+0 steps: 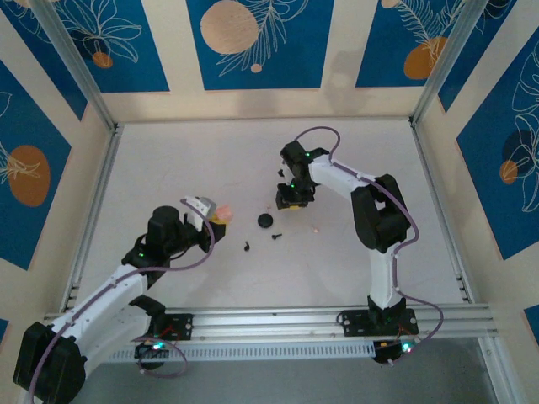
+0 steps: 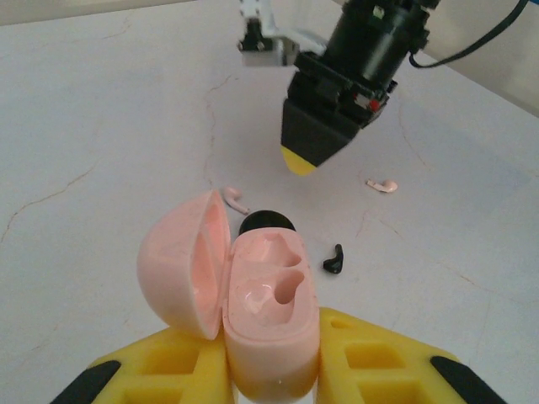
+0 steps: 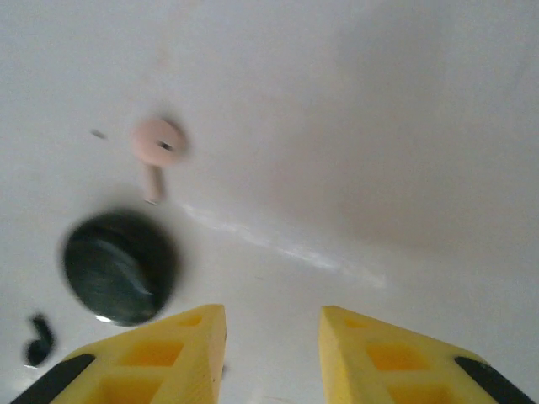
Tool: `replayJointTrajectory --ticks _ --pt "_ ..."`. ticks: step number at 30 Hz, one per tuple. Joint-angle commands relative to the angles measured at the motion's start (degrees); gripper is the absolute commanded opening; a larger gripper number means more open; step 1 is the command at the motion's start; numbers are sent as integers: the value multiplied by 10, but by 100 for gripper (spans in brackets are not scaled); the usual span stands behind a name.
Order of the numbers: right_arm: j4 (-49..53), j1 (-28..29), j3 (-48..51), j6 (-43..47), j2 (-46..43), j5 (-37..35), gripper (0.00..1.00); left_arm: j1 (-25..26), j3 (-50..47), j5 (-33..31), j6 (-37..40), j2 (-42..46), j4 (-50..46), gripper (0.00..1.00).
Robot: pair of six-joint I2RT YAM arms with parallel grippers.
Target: Insert the wireless bluetooth earbuds into the charging case
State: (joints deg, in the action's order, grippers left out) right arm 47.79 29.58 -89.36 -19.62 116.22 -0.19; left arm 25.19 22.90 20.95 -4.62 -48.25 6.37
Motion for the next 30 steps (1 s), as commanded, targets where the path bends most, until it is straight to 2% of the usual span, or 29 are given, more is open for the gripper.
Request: replayJointTrajectory --ticks 1,15,30 --pt "-1 15 -46 -69 27 34 34 -8 -3 1 -7 3 12 24" --pt "35 34 -150 -95 123 28 36 -8 0 -21 4 20 -3 24" --pt "68 41 -201 -84 176 -3 35 -8 0 -19 6 14 4 24"
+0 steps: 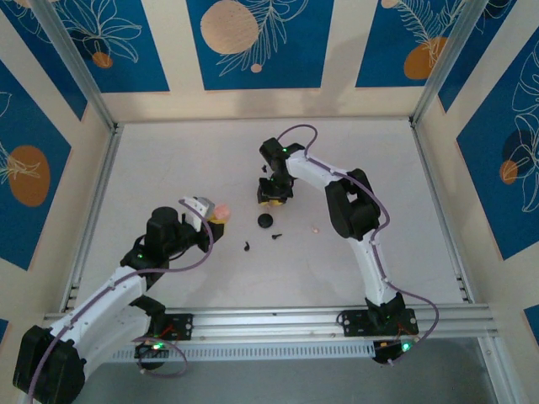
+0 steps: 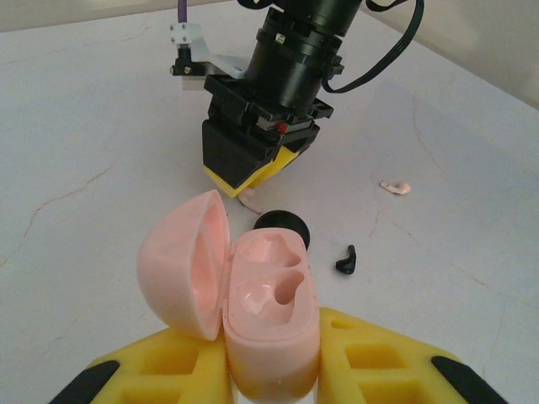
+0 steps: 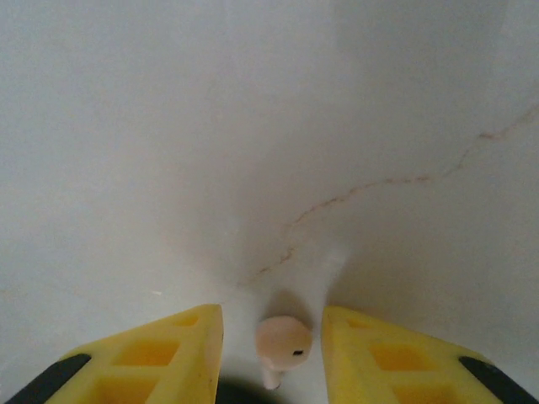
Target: Insert the wireless bluetooth earbuds into the charging case
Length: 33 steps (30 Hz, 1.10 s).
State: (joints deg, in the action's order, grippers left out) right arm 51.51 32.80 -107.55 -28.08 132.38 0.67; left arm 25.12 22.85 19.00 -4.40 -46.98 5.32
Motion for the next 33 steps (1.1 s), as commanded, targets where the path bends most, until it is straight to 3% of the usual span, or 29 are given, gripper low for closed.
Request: replayJointTrajectory --ticks 1,17,25,33 --pt "32 10 -20 1 15 -16 35 -8 0 1 4 0 14 25" --pt "31 16 -7 11 -9 -44 25 -8 3 -5 6 10 2 25" --pt "34 -7 13 29 -29 -46 24 -8 12 -3 15 8 -13 24" --pt "34 -45 100 74 -89 -42 24 -7 20 5 22 -3 -16 24"
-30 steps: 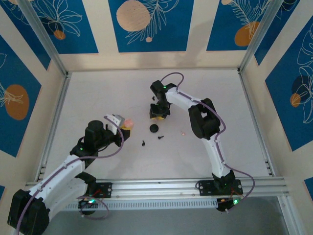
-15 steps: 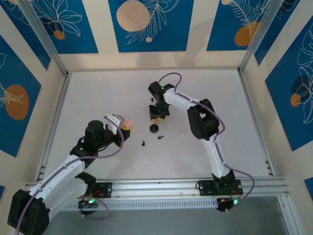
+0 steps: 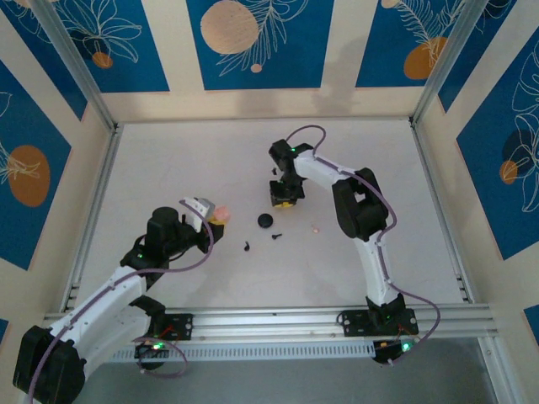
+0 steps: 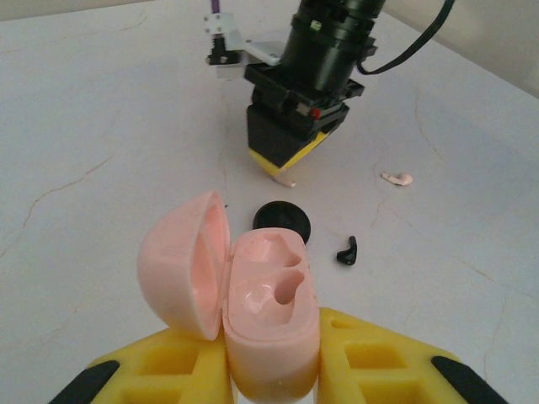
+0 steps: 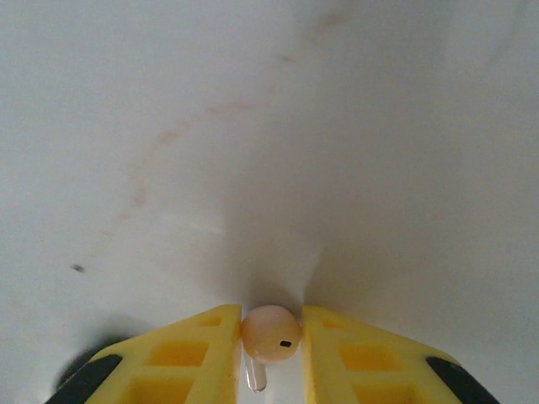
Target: Insert the wireless bluetooth earbuds into the charging case
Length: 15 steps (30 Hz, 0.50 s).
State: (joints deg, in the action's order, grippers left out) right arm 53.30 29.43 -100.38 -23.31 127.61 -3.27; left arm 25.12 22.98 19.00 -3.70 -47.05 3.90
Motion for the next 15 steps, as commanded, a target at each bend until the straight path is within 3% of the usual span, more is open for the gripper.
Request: replayJointTrajectory --ticks 1,8,15 --pt "15 -17 46 35 -50 1 24 -8 20 7 14 -3 -1 24" --pt "16 -36 113 98 -99 35 25 -8 21 15 14 -15 7 24" --pt "63 -38 85 96 -117 28 35 -8 26 20 14 -19 8 24"
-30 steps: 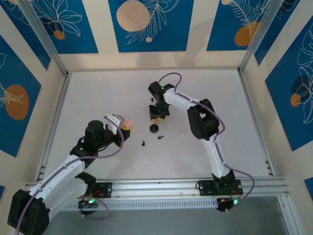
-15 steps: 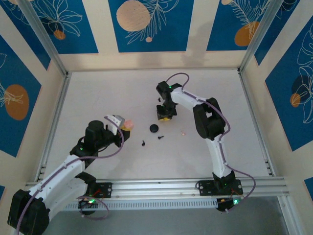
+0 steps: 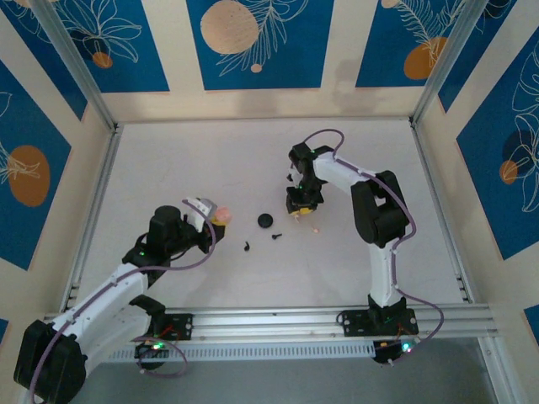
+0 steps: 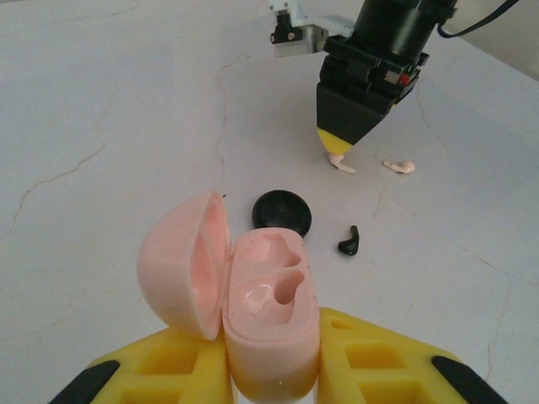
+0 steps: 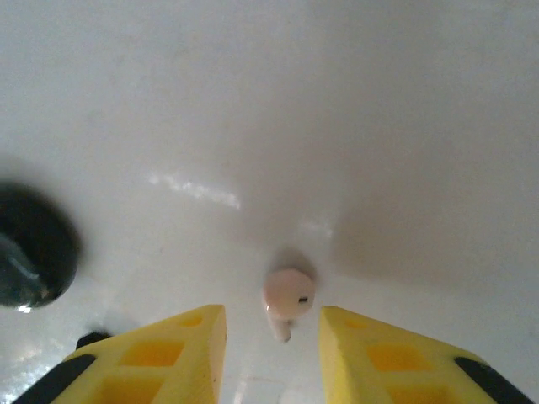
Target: Insert the wireless bluetooth earbuds into the charging case
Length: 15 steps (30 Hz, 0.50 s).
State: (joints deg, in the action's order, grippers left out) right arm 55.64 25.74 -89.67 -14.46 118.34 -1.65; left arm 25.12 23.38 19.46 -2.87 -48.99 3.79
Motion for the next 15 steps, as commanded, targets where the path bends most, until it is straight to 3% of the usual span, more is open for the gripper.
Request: replayJointTrajectory --ticks 1,15 --pt "53 -1 -31 3 -23 6 35 -8 22 16 5 0 9 24" --pt "94 7 -66 11 28 -13 36 -7 25 18 4 3 2 24"
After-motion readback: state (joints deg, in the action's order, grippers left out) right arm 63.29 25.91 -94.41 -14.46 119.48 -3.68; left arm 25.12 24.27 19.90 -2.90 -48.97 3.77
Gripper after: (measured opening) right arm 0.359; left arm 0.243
